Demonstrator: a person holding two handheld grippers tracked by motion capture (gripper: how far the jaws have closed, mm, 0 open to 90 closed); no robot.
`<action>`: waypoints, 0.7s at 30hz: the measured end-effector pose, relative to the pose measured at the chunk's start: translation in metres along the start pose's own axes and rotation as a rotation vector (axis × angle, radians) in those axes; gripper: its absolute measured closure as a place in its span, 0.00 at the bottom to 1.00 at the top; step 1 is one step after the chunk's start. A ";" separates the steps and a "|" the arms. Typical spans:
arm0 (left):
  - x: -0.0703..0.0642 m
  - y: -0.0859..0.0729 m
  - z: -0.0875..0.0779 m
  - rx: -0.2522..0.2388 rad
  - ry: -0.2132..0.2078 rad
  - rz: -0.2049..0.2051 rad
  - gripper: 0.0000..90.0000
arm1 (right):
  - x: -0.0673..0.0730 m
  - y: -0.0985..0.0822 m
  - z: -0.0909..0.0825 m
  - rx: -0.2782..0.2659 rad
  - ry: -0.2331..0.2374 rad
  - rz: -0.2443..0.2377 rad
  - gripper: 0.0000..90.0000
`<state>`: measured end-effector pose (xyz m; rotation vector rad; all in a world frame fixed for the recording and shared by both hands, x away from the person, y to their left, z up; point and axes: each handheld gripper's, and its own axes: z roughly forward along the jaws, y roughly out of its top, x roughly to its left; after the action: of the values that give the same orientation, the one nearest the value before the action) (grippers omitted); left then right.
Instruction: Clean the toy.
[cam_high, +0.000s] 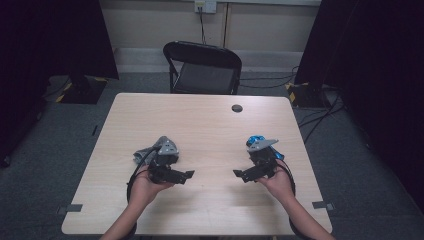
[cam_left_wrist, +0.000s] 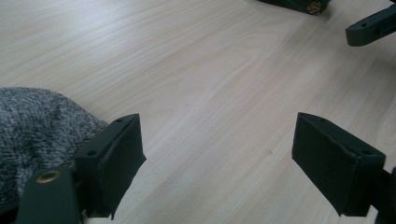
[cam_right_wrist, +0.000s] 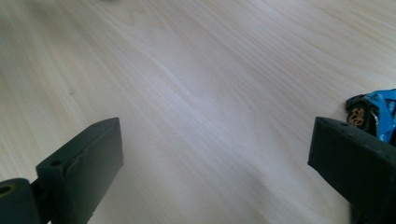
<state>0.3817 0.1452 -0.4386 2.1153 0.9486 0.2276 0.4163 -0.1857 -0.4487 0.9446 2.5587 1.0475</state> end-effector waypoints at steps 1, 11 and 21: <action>-0.001 -0.001 0.001 0.003 0.000 0.006 0.18 | 0.001 -0.001 0.000 -0.001 0.004 -0.001 0.02; -0.020 -0.012 0.011 0.038 -0.033 0.064 0.19 | 0.020 -0.008 0.006 -0.004 0.050 -0.021 0.02; -0.040 -0.023 0.024 0.063 -0.082 0.117 0.19 | 0.039 -0.022 0.015 0.028 0.074 -0.059 0.00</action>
<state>0.3516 0.1130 -0.4656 2.2229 0.7946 0.1706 0.3821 -0.1649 -0.4728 0.8467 2.6505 1.0527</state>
